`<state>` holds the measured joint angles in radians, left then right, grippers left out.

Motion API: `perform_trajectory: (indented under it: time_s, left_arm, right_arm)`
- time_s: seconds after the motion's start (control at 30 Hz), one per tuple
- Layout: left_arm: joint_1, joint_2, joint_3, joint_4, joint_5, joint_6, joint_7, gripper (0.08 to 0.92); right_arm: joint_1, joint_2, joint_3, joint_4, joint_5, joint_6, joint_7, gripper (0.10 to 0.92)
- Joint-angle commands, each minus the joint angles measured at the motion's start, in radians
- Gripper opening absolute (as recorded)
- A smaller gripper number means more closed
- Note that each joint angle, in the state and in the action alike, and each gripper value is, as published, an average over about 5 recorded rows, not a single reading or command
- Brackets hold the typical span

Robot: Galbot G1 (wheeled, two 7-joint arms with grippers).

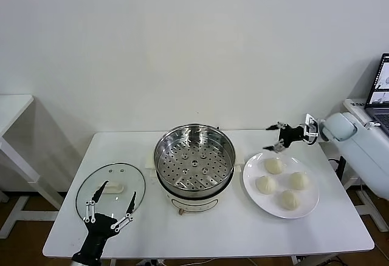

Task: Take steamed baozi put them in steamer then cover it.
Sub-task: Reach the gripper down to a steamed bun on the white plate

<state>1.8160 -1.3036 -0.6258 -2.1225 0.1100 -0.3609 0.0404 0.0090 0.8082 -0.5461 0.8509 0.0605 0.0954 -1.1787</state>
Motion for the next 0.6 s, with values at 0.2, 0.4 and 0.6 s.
perform_trajectory:
  time_s: [0.2, 0.4, 0.6]
  left_arm:
    - [0.006, -0.007, -0.006, -0.004, 0.002, -0.003, -0.002, 0.823]
    - [0.015, -0.011, -0.008, -0.009, 0.005, -0.009, -0.004, 0.823]
    - [0.018, -0.015, -0.007, -0.009, 0.008, -0.013, -0.006, 0.823]
  right_arm:
    - [0.102, 0.166, -0.124, -0.183, -0.362, 0.083, -0.173, 0.823]
    - [0.074, 0.196, -0.108, -0.221, -0.41, 0.084, -0.098, 0.823]
    - [0.058, 0.211, -0.101, -0.241, -0.429, 0.083, -0.049, 0.823]
